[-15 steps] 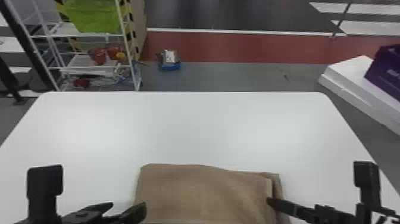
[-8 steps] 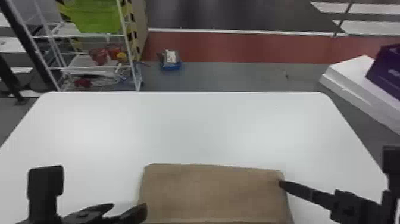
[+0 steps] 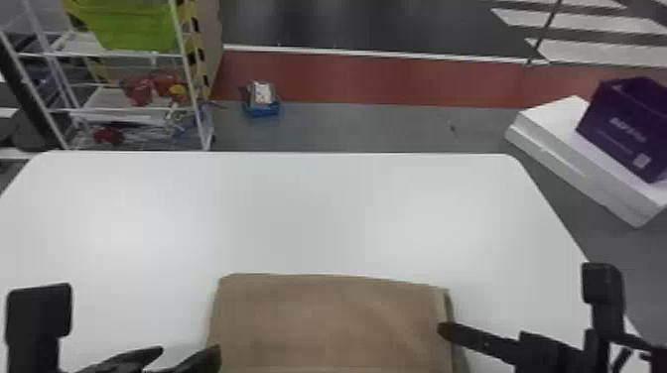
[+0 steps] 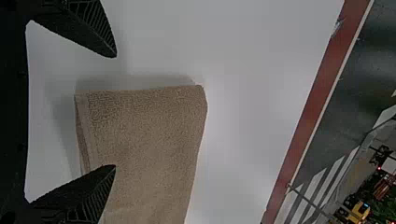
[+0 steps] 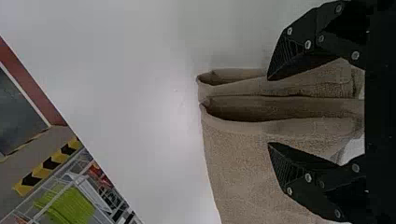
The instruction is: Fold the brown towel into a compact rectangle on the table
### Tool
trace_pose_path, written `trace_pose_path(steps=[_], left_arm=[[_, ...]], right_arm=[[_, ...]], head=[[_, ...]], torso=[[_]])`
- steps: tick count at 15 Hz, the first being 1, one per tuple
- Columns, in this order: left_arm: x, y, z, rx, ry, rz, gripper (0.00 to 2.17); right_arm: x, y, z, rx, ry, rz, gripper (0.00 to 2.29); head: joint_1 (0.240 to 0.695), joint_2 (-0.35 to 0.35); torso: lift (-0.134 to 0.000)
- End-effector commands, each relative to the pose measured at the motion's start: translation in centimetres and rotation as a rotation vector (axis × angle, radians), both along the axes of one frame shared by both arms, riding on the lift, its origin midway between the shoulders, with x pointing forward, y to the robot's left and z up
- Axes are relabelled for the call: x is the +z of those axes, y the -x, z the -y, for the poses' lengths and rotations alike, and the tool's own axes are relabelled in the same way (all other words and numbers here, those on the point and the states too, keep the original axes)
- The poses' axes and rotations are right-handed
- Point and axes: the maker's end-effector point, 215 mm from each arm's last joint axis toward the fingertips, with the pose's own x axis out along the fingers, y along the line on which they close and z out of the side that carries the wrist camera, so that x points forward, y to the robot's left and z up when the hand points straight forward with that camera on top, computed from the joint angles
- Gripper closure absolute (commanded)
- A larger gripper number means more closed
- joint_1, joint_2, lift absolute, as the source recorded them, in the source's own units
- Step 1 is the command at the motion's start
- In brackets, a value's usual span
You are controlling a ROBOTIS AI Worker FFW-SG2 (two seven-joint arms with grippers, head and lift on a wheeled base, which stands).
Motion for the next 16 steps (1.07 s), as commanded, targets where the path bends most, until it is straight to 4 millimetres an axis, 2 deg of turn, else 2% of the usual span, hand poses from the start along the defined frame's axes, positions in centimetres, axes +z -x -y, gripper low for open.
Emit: trace_pose_path(steps=[1,4,6,16], left_arm=[[0.0,0.0,0.2,0.000,0.005,0.002,0.03],[-0.1,0.0,0.2,0.000,0.006,0.000,0.03],[0.0,-0.1,0.2,0.000,0.006,0.002,0.03],[-0.4,-0.3,-0.1,0.004,0.010,-0.002,0.03]], right_arm=[[-0.6,0.4,-0.1,0.000,0.000,-0.016,0.41],[-0.7,0.5,-0.6,0.012,-0.007,-0.020,0.50],[-0.7,0.9,-1.7,0.036,-0.010,-0.022,0.50],[2.4,0.9,-3.7,0.085,-0.011,0.053,0.49]], head=[[0.695,-0.101],[0.695,-0.102],[0.695,-0.097],[0.695,-0.048]], torso=[[-0.123],[-0.123],[-0.123],[-0.123]])
